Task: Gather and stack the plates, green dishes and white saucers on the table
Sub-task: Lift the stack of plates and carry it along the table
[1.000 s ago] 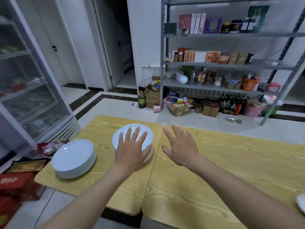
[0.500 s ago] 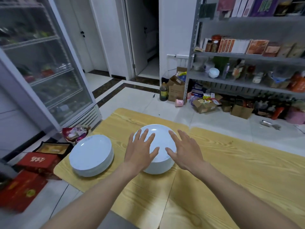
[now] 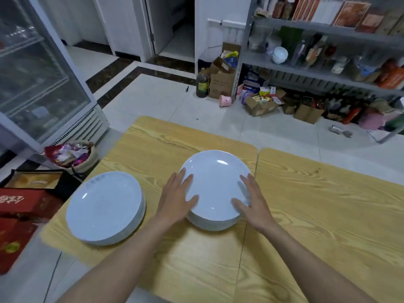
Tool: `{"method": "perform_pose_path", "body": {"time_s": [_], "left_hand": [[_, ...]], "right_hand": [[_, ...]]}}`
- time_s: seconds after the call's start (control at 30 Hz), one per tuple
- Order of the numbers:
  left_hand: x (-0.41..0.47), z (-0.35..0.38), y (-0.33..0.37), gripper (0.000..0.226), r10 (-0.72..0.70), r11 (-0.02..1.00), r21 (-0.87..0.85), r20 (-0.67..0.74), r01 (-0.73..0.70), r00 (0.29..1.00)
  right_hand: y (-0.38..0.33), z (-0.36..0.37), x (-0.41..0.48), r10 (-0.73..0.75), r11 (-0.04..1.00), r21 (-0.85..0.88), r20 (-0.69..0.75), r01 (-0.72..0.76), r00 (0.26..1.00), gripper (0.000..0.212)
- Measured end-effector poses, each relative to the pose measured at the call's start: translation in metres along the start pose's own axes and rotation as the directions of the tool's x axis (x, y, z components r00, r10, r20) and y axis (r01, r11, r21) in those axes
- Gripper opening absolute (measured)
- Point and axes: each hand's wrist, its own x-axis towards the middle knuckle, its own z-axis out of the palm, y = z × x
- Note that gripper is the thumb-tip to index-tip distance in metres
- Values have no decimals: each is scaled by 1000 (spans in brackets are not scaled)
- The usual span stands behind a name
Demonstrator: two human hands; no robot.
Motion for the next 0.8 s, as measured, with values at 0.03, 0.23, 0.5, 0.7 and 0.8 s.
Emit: {"method": "perform_pose_path", "body": {"time_s": [0.03,0.23,0.5,0.7,0.8], "left_hand": [[3,2,-6,74,14,995,-99,-4,-15,1000],[7,12,-20,90,-62,598,-797,54,80,997],[22,23,-31,91,28,444,-892,106,83,994],[32,25,-39,76,92,478,-877,102,46,991],[29,33,-39,66,44,451,-892,42,18,998]], "right_hand": [[1,3,2,2,1000,27,-15,-1,1000,76],[11,27,5,169,862,500,-129,-83,977,97],[29,35,21,117,748,662,-54,-52,992,82],[45,42,25,206,645,754,-19,-121,978,71],[49,46,29,196,665,739,-27,-113,980,78]]}}
